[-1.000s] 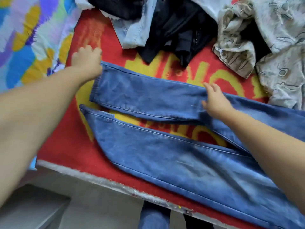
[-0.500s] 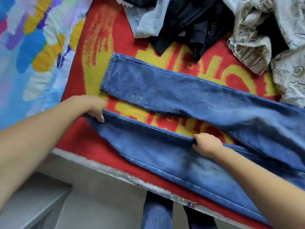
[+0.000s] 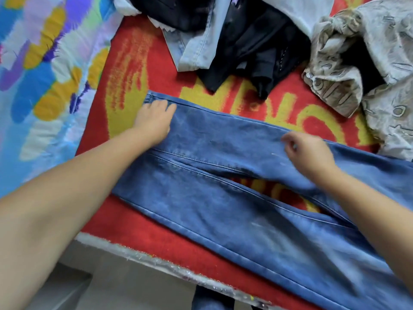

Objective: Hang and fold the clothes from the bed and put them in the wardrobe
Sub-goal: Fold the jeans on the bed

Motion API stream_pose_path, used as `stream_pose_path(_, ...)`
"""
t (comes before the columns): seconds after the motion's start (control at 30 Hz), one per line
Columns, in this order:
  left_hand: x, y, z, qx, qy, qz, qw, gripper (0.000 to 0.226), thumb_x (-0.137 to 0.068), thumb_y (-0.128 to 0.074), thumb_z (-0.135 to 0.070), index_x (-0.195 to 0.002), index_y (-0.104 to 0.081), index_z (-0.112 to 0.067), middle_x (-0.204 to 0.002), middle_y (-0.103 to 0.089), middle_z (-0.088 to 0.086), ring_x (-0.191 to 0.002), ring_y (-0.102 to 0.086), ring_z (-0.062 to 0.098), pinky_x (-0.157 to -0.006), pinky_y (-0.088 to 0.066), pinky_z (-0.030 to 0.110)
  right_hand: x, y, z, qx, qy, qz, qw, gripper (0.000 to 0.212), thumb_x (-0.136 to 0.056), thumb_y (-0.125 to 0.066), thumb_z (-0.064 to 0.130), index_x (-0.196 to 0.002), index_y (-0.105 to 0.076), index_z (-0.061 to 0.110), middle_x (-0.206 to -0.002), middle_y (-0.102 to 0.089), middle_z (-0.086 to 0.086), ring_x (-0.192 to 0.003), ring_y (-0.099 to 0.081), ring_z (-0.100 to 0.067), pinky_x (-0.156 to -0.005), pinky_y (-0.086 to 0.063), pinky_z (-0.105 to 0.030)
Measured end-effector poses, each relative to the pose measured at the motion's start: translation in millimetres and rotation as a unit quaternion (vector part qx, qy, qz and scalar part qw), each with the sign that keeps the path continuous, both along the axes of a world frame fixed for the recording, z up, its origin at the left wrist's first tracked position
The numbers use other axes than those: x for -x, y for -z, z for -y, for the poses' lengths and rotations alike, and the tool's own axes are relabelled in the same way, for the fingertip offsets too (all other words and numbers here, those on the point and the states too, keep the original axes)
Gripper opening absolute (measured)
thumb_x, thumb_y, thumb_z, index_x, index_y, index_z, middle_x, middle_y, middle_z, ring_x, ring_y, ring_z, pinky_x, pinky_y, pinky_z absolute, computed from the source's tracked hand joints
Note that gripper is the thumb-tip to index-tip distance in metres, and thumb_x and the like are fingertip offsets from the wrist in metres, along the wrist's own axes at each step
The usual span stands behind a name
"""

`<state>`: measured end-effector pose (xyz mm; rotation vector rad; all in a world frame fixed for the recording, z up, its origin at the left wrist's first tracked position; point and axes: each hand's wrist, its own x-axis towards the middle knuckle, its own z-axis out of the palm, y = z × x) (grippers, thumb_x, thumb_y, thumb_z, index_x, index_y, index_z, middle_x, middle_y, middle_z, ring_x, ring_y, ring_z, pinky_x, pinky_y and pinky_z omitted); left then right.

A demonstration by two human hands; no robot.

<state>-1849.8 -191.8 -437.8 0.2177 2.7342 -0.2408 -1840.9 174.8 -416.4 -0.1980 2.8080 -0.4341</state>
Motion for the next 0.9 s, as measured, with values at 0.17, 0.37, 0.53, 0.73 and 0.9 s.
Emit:
stream_pose_path(0.17,48.1,23.1,-34.2,0.034,0.020,0.096,0.995,0.069,-0.087,-0.055,-0.004,-0.147,-0.022,-0.011,-0.149,-0.027,0.017,-0.141,-0.023,0.028,-0.116,-0.014,0.050,55.6,28.5,-44.7,-0.209,-0.042,0.223,0.951,0.059,-0.084,-0.061,0.014,-0.138,-0.039,0.009,-0.143,-0.036,-0.016,-0.128,-0.039,-0.037,-0.103,-0.038,-0.045)
stream_pose_path(0.37,56.9,-6.5,-33.1,0.064,0.066,0.118,0.989,0.026,-0.085,-0.051,-0.003,-0.109,-0.053,-0.012,-0.111,-0.064,0.014,-0.106,-0.059,0.031,-0.088,-0.033,0.036,34.7,12.9,-56.6,-0.220,-0.059,0.181,0.957,0.021,-0.088,-0.057,0.020,-0.105,-0.053,0.009,-0.108,-0.061,-0.017,-0.099,-0.057,-0.036,-0.073,-0.043,-0.038)
stream_pose_path(0.53,20.2,-63.4,15.3,-0.084,0.138,-0.206,0.965,0.012,-0.075,-0.040,-0.004,-0.080,-0.052,-0.005,-0.071,-0.054,0.021,-0.068,-0.056,0.037,-0.066,-0.028,0.044,35.2,-62.0,-69.0,-0.046,-0.049,0.212,0.975,0.023,-0.079,-0.075,0.029,-0.076,-0.053,0.022,-0.079,-0.064,-0.004,-0.069,-0.054,-0.025,-0.060,-0.037,-0.033)
stream_pose_path(0.73,-87.0,-64.7,51.5,-0.071,0.215,-0.132,0.965,0.015,-0.074,-0.041,-0.006,-0.072,-0.056,-0.009,-0.063,-0.047,0.012,-0.058,-0.053,0.029,-0.063,-0.030,0.041,-39.8,-85.0,-22.7,-0.116,-0.274,0.419,0.858,0.028,-0.080,-0.072,0.041,-0.103,-0.061,0.029,-0.100,-0.066,0.004,-0.092,-0.059,-0.017,-0.072,-0.039,-0.026)
stream_pose_path(0.9,-161.4,-33.9,53.2,0.027,0.134,0.049,0.989,0.016,-0.074,-0.058,-0.001,-0.086,-0.063,-0.011,-0.082,-0.057,0.011,-0.080,-0.061,0.030,-0.081,-0.044,0.046,-141.7,-47.1,8.8,-0.087,-0.336,0.381,0.857,0.024,-0.084,-0.062,0.035,-0.100,-0.060,0.018,-0.103,-0.067,-0.008,-0.097,-0.060,-0.029,-0.070,-0.039,-0.033)
